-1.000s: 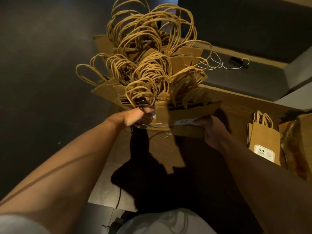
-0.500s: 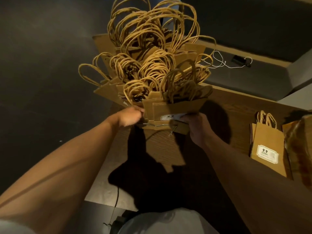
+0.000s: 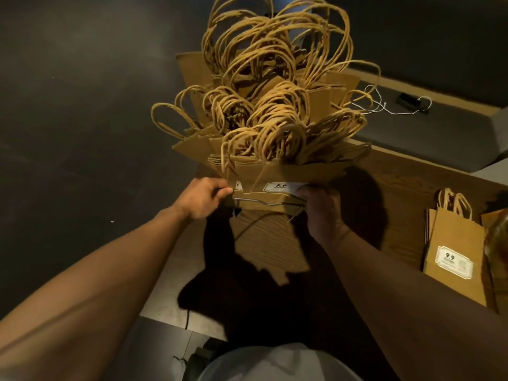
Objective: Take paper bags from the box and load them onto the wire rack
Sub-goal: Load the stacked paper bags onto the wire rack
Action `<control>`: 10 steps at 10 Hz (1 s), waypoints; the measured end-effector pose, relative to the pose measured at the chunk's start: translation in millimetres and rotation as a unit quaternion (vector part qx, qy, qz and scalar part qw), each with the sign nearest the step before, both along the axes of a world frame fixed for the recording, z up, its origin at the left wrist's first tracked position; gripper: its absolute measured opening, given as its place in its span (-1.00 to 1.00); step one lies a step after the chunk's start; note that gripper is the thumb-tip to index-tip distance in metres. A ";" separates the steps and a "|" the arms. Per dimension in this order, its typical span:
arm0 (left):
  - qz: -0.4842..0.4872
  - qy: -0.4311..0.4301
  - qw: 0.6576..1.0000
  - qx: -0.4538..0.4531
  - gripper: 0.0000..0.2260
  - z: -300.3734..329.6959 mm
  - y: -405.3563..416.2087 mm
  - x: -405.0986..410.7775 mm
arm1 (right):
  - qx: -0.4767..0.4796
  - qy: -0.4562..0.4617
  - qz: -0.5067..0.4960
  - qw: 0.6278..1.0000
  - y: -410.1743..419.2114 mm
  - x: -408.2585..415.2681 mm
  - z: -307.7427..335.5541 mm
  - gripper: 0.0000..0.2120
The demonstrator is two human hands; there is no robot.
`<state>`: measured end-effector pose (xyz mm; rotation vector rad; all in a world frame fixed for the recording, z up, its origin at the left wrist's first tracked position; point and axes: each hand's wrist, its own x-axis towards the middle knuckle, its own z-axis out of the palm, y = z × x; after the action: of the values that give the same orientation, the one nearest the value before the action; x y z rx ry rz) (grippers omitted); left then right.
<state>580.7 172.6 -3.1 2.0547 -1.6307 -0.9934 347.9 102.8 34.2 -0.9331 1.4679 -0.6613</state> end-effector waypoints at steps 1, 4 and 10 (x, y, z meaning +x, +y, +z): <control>0.018 0.010 1.000 0.003 -0.82 -5.0 2.2 -1.8 | 0.012 -0.016 -0.002 1.000 -1.2 -1.3 -14.3 -0.82; 0.085 0.079 0.992 0.041 -0.88 -9.2 4.2 -2.8 | 0.058 0.026 0.008 0.998 -3.0 -4.2 -39.1 -0.92; -0.007 -0.054 0.961 0.272 -0.74 -5.4 -1.6 -26.9 | 0.095 0.086 0.071 0.989 -14.5 -16.7 -46.8 -0.94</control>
<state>553.9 171.0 -8.6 2.4789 -1.5435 -1.4903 331.2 88.3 -12.6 -0.9527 1.5687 -0.3360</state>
